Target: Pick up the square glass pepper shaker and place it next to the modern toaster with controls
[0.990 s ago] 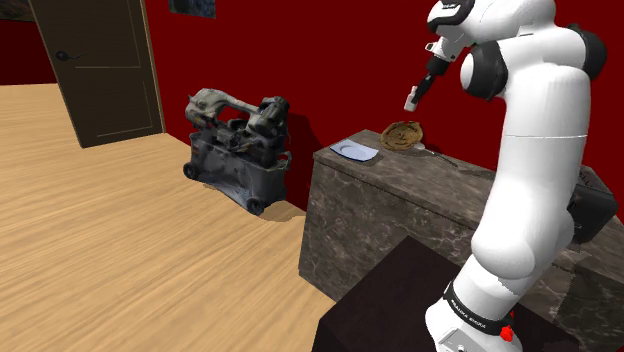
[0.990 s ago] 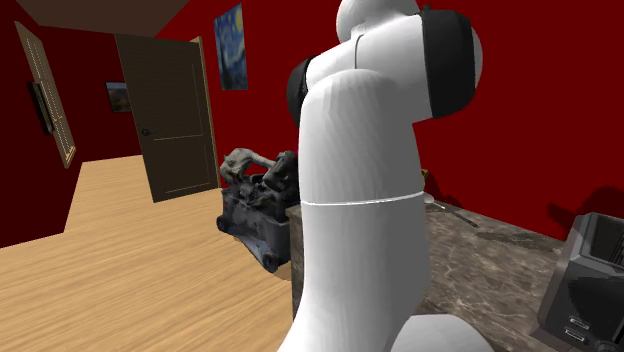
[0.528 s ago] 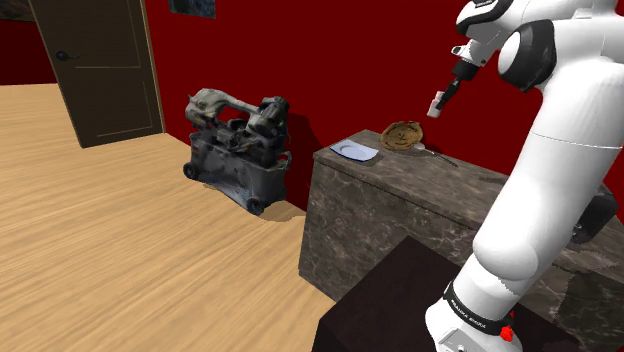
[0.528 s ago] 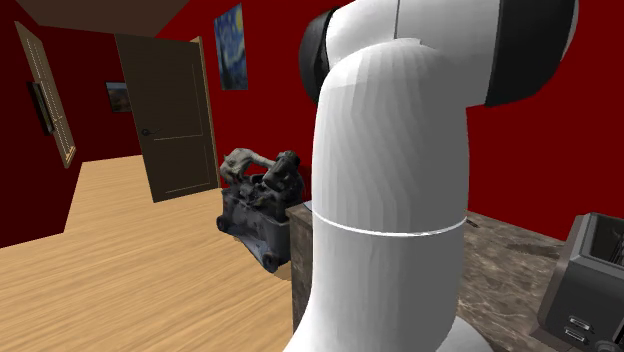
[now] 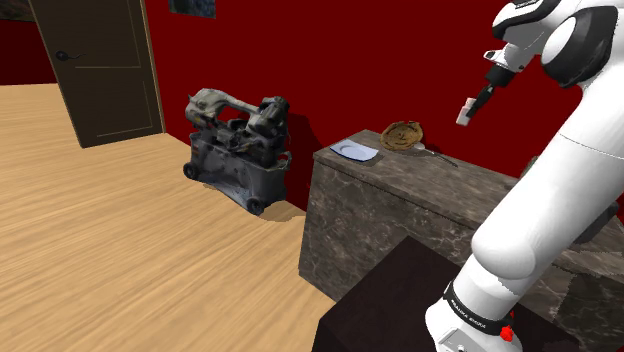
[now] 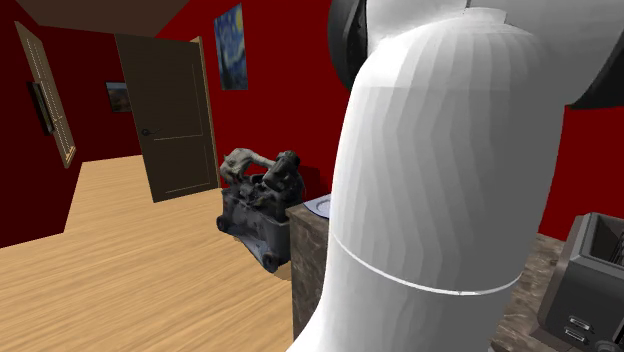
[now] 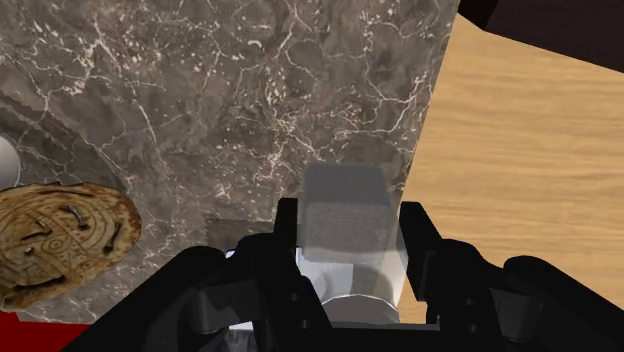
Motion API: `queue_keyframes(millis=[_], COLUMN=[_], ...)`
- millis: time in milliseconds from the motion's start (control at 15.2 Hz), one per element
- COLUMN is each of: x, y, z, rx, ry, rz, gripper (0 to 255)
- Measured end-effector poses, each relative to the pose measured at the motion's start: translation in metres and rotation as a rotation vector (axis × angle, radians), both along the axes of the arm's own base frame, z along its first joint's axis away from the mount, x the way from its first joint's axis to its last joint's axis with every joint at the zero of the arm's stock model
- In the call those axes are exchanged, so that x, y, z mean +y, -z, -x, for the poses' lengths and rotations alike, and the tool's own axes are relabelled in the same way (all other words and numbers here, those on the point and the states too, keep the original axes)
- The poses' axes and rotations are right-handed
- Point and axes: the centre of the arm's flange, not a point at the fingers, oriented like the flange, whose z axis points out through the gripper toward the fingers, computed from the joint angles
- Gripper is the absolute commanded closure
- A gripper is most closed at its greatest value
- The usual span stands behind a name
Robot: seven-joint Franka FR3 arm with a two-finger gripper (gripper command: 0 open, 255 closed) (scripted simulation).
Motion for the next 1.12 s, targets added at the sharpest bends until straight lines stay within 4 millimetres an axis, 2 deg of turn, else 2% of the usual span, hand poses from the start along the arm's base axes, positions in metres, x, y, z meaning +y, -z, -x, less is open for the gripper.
queue_keyframes(millis=[132, 462, 660, 1122], x=[-0.009, -0.015, -0.015, -0.016], y=[-0.001, 0.003, 0.013, 0.049], z=[0.023, 0.093, 0.101, 0.102], rx=[0.000, 0.000, 0.000, 0.001], ry=[0.001, 0.000, -0.001, -0.001], rz=[0.000, 0.000, 0.000, 0.000], gripper=[255, 255, 255, 255])
